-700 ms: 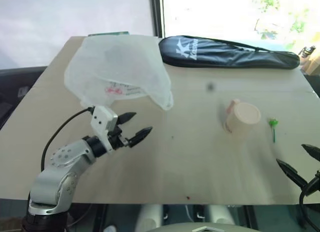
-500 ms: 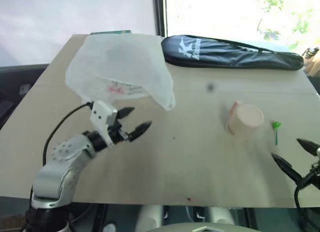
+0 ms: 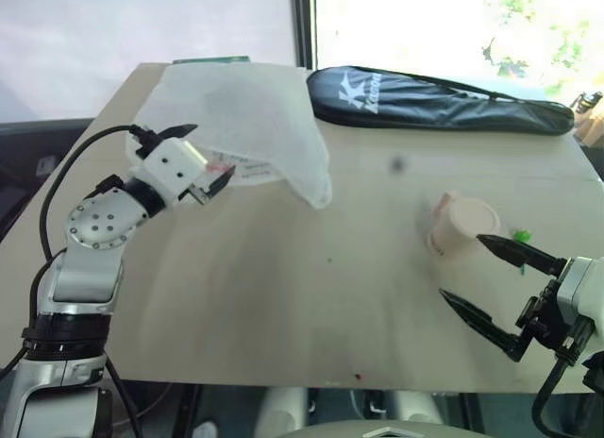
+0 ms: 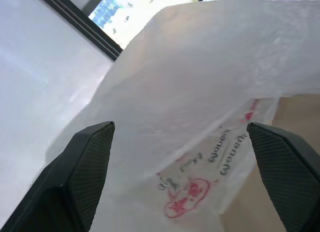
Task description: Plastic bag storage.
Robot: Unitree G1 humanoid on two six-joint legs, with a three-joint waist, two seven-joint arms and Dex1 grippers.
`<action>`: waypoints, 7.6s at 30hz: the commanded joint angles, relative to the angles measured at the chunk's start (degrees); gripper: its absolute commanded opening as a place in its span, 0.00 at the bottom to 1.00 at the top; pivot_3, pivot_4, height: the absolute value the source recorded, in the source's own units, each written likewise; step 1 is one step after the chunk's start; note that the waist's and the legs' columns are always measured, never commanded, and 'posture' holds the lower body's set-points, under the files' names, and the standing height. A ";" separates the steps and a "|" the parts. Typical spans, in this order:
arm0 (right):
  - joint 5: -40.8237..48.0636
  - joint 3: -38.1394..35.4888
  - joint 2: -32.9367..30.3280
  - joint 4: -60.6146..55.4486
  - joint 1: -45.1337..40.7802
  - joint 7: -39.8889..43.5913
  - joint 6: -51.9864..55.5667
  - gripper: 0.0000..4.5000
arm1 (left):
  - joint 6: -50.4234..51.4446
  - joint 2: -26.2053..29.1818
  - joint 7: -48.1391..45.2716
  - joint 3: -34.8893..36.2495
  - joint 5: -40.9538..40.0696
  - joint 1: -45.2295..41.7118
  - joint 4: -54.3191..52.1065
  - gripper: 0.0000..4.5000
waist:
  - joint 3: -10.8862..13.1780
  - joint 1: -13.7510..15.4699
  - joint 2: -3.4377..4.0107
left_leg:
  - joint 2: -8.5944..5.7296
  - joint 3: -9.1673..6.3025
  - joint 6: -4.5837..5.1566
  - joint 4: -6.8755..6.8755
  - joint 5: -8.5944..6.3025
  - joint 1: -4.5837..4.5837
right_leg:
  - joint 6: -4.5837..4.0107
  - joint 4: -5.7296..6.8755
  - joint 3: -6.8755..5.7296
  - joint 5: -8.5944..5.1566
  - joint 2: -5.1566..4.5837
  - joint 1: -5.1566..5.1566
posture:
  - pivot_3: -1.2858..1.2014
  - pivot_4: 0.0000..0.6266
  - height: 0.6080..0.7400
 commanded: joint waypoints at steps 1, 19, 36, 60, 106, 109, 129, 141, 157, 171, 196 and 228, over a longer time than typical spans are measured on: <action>-1.05 0.58 0.85 -1.52 1.96 0.06 -2.69 1.00 | -6.99 3.11 6.27 -2.72 11.50 -3.66 5.27 0.98 | 0.04 0.19 -0.07 | 0.00 -0.02 0.00 0.00 0.00 -0.03 | 0.00 -0.01 -0.03 0.00 0.00 0.00 | 0.52 0.24 1.00; -3.28 10.27 -2.24 -1.53 10.48 -10.43 -29.33 1.00 | -19.18 0.61 13.53 -20.24 30.39 -32.21 44.89 0.25 | 0.24 -0.29 -0.58 | 0.01 0.09 -0.01 0.07 0.02 -0.04 | 0.28 0.08 -0.22 -0.12 0.08 -0.01 | 0.52 0.24 1.00; -16.46 6.80 -5.25 -1.51 7.83 -27.77 -6.67 1.00 | 58.67 -15.42 -10.85 0.06 -16.73 -40.03 10.60 0.01 | 0.26 -0.33 -0.85 | 0.05 -0.37 -0.25 0.87 0.17 -0.43 | 0.31 0.35 -0.43 -0.13 0.10 0.02 | 0.52 0.24 1.00; -44.11 34.12 -30.64 20.05 -33.47 -18.09 19.71 1.00 | 71.27 -22.48 6.68 4.83 -22.42 -39.59 -0.63 0.01 | 0.36 -0.03 -0.68 | -0.12 -0.62 -0.30 0.90 0.22 -1.13 | 0.09 0.33 -0.55 0.03 0.00 -0.55 | 0.52 0.24 1.00; -4.99 0.27 24.63 -1.22 -33.53 -5.81 59.18 1.00 | 73.01 -24.60 10.31 4.21 -26.55 -39.12 -1.93 0.01 | 0.38 -0.48 -0.45 | -0.07 -0.87 -0.52 0.95 0.35 -0.86 | 0.04 0.56 -0.62 0.03 0.36 -0.34 | 0.52 0.24 1.00; 1.79 0.66 24.62 -1.53 -32.09 -8.35 56.79 1.00 | 72.80 -24.50 10.48 4.21 -26.77 -38.95 -1.79 0.01 | 0.38 -0.30 -0.45 | -0.09 -0.89 -0.52 0.95 0.34 -0.87 | 0.05 0.55 -0.64 0.03 0.34 -0.33 | 0.52 0.24 1.00; 0.13 -2.18 30.28 20.18 -52.44 -32.96 60.75 1.00 | 72.41 -24.43 11.25 4.48 -27.12 -38.34 -1.79 0.01 | 0.38 -0.35 -0.45 | -0.09 -0.83 -0.51 0.89 0.34 -0.97 | 0.02 0.58 -0.62 0.04 0.23 -0.45 | 0.52 0.24 1.00; 7.64 -3.99 27.98 18.45 -52.60 -30.03 56.87 1.00 | 74.50 -23.81 12.61 5.70 -27.54 -37.48 -4.69 0.01 | 0.41 -0.40 -0.41 | -0.13 -0.83 -0.49 0.83 0.33 -0.96 | 0.03 0.58 -0.61 0.05 0.21 -0.46 | 0.52 0.24 1.00; -6.10 9.18 15.61 40.06 -47.94 -25.93 33.99 1.00 | 75.29 -21.92 10.82 5.19 -30.63 -39.71 -5.11 0.01 | 0.42 -1.28 -0.40 | -0.09 -0.74 -0.49 0.82 0.33 -0.88 | 0.05 0.53 -0.51 0.04 0.37 -0.45 | 0.52 0.24 1.00; -1.14 15.16 15.49 39.73 -49.15 -12.68 24.06 0.02 | 76.89 -20.54 11.41 6.30 -31.39 -42.91 -1.29 0.00 | 0.46 -1.43 -0.36 | -0.08 -0.77 -0.49 0.81 0.33 -0.95 | 0.05 0.47 -0.56 0.05 0.15 -0.45 | 0.52 0.24 1.00; -4.67 31.00 20.56 49.98 -67.24 -29.18 26.99 0.02 | 95.21 -20.94 6.95 8.80 -45.21 -47.04 -3.33 0.00 | 0.50 -1.53 -0.35 | -0.19 -0.74 -0.40 0.90 0.29 -1.87 | 0.06 0.78 -0.57 0.06 -0.01 -1.34 | 0.52 0.24 1.00; -27.09 37.36 28.60 70.22 -71.98 -16.51 -1.99 0.98 | 54.51 -7.21 7.98 -6.85 -36.23 -33.96 -12.71 0.62 | 0.56 -1.93 -0.33 | -0.10 -0.13 -0.76 0.41 0.46 -0.98 | -0.03 1.00 0.02 0.05 0.12 -1.19 | 0.52 0.24 1.00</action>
